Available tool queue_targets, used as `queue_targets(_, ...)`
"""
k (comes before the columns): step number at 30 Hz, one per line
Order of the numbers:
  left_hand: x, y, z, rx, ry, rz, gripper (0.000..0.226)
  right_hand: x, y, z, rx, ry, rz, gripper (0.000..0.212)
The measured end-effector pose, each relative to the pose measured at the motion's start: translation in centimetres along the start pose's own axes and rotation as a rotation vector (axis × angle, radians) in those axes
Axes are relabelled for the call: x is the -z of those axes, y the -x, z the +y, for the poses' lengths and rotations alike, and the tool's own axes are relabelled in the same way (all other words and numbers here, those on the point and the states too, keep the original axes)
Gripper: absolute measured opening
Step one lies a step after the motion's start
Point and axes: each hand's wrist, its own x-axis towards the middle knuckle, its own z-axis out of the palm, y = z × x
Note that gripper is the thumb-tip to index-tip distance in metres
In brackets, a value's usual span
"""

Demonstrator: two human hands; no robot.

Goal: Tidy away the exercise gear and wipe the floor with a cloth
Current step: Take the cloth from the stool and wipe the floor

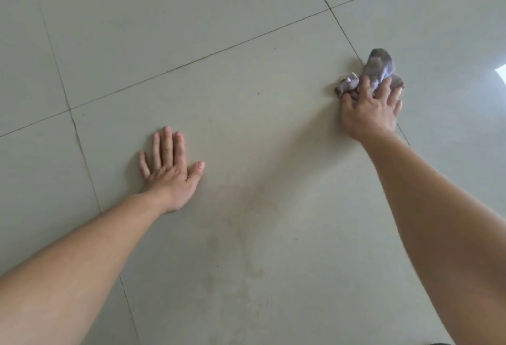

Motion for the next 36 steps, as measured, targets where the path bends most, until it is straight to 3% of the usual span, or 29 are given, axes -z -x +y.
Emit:
queue_targets(2, 0.4, 0.1, 0.0, -0.002, -0.003, -0.043, 0.104, -1.8, 1.6, -3.9, 0.123, 0.006, 0.019, 0.066)
queue_targets(5, 1.0, 0.5, 0.0, -0.013, -0.012, -0.112, 0.141, -5.0, 6.9, -11.2, 0.506, 0.063, -0.041, 0.064)
queue_targets(8, 1.2, 0.7, 0.3, -0.011, -0.015, -0.109, 0.155, -7.1, 11.0, -15.7, 0.817, 0.194, -0.120, 0.062)
queue_targets(11, 1.6, 0.9, 0.4, -0.015, -0.018, -0.118, 0.162, -6.2, 9.0, -15.2, 0.942, 0.232, -0.116, 0.061)
queue_targets(13, 1.8, 0.9, 0.4, -0.024, -0.030, -0.137, 0.166, -4.6, 5.5, -13.0, 0.874, 0.213, -0.086, 0.061)
queue_targets(19, 2.3, 1.0, 0.4, -0.029, -0.035, -0.210, 0.173, 1.3, -5.5, -5.5, 0.261, 0.096, -0.006, 0.072)
queue_targets(23, 2.4, 0.9, 0.3, -0.029, -0.036, -0.219, 0.174, 2.3, -9.3, -7.3, 0.157, 0.065, 0.007, 0.072)
queue_targets(25, 2.4, 0.9, 0.4, -0.031, -0.041, -0.214, 0.173, 0.8, -8.4, -11.2, 0.277, 0.095, 0.012, 0.068)
queue_targets(32, 2.4, 0.8, 0.4, -0.028, -0.053, -0.217, 0.172, -8.3, 7.8, -24.1, 1.111, 0.211, -0.129, 0.060)
queue_targets(34, 2.4, 0.7, 0.4, -0.025, -0.048, -0.223, 0.172, -8.9, 8.6, -24.9, 1.240, 0.284, -0.170, 0.056)
queue_targets(36, 2.5, 0.8, 0.4, -0.026, -0.047, -0.218, 0.171, -7.7, 5.9, -23.9, 1.244, 0.271, -0.153, 0.053)
